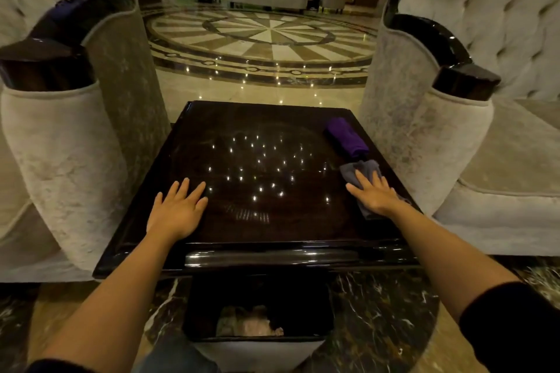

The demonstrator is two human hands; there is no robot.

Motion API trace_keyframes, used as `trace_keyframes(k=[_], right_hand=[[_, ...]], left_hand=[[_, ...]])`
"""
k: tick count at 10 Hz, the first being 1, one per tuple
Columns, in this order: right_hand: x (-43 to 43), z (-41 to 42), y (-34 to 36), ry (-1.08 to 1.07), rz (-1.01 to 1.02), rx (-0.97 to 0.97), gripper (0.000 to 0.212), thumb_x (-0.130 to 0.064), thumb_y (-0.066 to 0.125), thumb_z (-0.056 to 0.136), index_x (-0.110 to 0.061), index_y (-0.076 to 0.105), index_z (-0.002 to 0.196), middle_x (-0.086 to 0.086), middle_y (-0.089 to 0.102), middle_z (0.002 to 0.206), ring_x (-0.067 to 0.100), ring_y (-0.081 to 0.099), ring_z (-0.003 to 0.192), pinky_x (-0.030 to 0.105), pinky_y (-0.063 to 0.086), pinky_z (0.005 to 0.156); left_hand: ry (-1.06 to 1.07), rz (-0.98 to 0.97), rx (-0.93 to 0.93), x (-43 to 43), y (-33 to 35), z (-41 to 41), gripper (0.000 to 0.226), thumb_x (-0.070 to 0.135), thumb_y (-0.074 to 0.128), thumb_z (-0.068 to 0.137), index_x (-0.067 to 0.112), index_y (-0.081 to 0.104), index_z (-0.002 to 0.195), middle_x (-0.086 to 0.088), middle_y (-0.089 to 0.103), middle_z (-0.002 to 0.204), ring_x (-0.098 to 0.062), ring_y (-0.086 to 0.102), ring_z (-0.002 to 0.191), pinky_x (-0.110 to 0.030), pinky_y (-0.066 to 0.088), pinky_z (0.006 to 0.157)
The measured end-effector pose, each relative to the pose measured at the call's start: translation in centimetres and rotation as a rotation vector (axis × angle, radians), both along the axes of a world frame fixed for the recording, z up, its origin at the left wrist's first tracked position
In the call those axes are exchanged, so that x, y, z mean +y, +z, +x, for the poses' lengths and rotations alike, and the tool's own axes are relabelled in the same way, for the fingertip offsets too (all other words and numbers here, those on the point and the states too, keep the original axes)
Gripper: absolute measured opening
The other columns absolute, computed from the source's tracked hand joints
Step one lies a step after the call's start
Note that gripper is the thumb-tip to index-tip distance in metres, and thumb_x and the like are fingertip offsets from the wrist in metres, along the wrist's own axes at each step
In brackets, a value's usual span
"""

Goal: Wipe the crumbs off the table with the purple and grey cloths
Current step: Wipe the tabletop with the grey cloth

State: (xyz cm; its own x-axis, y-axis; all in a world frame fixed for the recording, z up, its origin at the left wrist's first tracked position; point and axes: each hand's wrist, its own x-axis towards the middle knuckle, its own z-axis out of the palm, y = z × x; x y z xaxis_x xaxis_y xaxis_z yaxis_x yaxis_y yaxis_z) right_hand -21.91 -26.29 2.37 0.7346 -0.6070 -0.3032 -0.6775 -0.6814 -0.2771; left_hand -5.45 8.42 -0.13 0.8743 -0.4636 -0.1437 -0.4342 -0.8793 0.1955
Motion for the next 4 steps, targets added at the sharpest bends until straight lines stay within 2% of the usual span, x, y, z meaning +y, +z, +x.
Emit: trace_keyframes(k=[2,3,4], right_hand=[[1.4,0.2,1.1,0.042,-0.200,0.167,0.062,-0.058,0.015,0.091,-0.032,-0.006,0.143,0.007,-0.022,0.154,0.033,-0.017,0.141,0.052,-0.008,0.114],[2.9,0.4,2.5,0.097,-0.376,0.255,0.063,-0.056,0.011,0.093,-0.025,-0.008,0.143,0.008,-0.025,0.153,0.034,-0.019,0.140,0.052,-0.007,0.114],[4.4,0.6,3.9,0.090,-0.356,0.192,0.064,-0.055,0.013,0.093,-0.021,-0.007,0.144,0.010,-0.022,0.153,0.032,-0.016,0.141,0.051,-0.002,0.115]], left_hand=[[0.009,0.043,0.004,-0.1,0.6,0.0,0.051,0.045,0.016,0.096,0.034,0.006,0.145,-0.004,0.001,0.158,-0.023,-0.001,0.145,-0.047,0.005,0.117],[-0.005,0.155,0.045,-0.8,2.5,0.0,0.052,0.043,0.020,0.097,0.030,0.007,0.145,-0.008,0.004,0.158,-0.027,0.002,0.145,-0.050,0.010,0.115],[0.005,0.221,0.017,-1.7,5.0,-0.2,0.053,0.041,0.024,0.096,0.028,0.008,0.146,-0.009,0.005,0.157,-0.029,0.001,0.145,-0.051,0.011,0.115]])
